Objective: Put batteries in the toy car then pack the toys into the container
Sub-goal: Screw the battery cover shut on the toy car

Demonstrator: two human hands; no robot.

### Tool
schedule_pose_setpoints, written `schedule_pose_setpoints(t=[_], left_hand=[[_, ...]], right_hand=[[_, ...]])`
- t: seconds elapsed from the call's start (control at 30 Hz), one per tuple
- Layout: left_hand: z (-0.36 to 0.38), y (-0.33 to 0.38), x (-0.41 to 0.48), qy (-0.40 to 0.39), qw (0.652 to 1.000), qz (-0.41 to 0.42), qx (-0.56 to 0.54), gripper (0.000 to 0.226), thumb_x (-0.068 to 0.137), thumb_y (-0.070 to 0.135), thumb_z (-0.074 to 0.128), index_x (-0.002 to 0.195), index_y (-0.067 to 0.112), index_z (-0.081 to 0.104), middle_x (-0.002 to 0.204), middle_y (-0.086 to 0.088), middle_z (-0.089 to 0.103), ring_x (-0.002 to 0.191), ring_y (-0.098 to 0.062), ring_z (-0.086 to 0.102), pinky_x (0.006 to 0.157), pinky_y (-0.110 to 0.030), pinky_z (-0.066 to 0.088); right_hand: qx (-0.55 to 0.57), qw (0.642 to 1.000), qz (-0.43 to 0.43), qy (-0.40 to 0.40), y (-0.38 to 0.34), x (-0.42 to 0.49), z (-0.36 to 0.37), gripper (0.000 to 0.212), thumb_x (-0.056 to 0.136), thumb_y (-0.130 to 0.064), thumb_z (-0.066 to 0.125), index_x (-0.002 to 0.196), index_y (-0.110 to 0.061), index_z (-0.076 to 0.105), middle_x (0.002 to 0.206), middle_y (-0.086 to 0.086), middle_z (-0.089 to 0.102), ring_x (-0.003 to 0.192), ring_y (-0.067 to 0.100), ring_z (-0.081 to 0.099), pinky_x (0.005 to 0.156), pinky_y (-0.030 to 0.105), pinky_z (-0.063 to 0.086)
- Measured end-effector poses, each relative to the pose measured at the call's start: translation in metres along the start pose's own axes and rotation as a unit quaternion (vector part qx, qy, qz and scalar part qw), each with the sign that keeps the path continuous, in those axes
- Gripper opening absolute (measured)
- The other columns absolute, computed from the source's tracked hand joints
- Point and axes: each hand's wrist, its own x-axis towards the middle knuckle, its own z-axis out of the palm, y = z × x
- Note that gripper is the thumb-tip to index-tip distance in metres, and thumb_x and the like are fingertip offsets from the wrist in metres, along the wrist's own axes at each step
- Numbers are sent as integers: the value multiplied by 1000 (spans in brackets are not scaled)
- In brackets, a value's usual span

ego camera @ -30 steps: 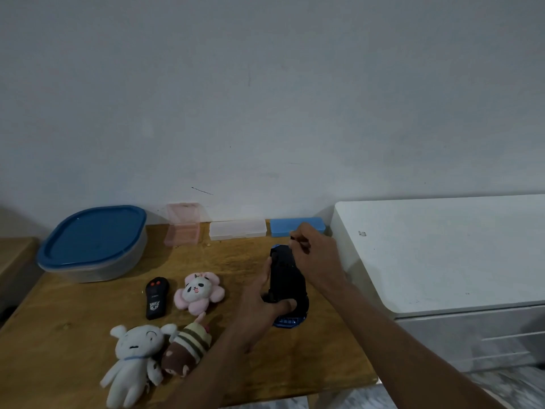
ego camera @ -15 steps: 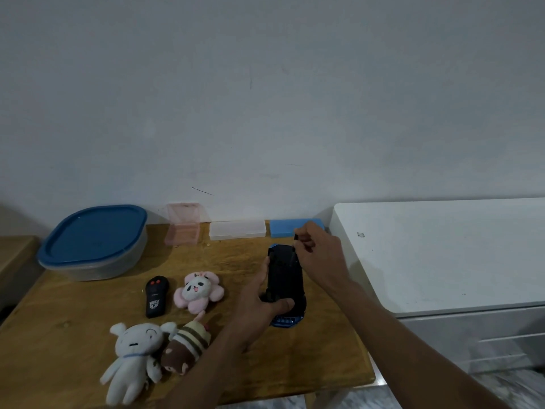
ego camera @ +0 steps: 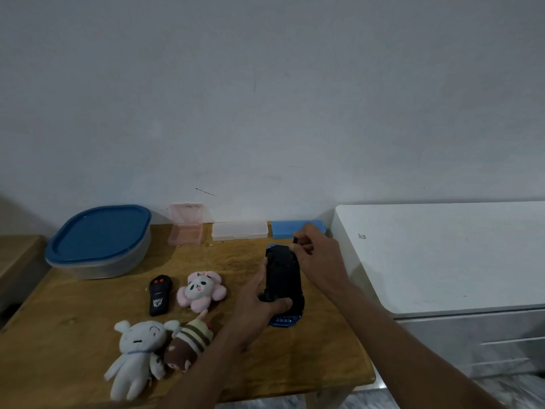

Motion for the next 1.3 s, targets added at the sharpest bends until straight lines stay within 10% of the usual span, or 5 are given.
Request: schedule_pose_setpoints(t=[0.57,0.7,1.3], left_hand=[[9,0,-8,5,1000,9,20,99,79,10,78,150,46,19,134,7,59,117,-19,61,98,-50,52],[13,0,-8,14,999,10,27,101,75,14,80,150,47,20,134,7,60,116,-20,62,98,-51,52],[47,3,-8,59,998,-1,23,98,79,10,79,149,48,22,133,6,60,112,-17,63,96,-47,54]], right_hand=[[-15,1000,-5,-1,4,-3,2,26,90,-18,61,74,-25,41,66,1,57,64,20,59,59,44,53],[-14,1000,-1,3,4,-2,-2,13,90,-16,61,101,-22,57,68,-1,63,63,16,63,60,39,57],[0,997,-48,-53,21,0,-24,19,86,-10,62,79,-15,45,69,0,56,64,17,58,56,37,52]])
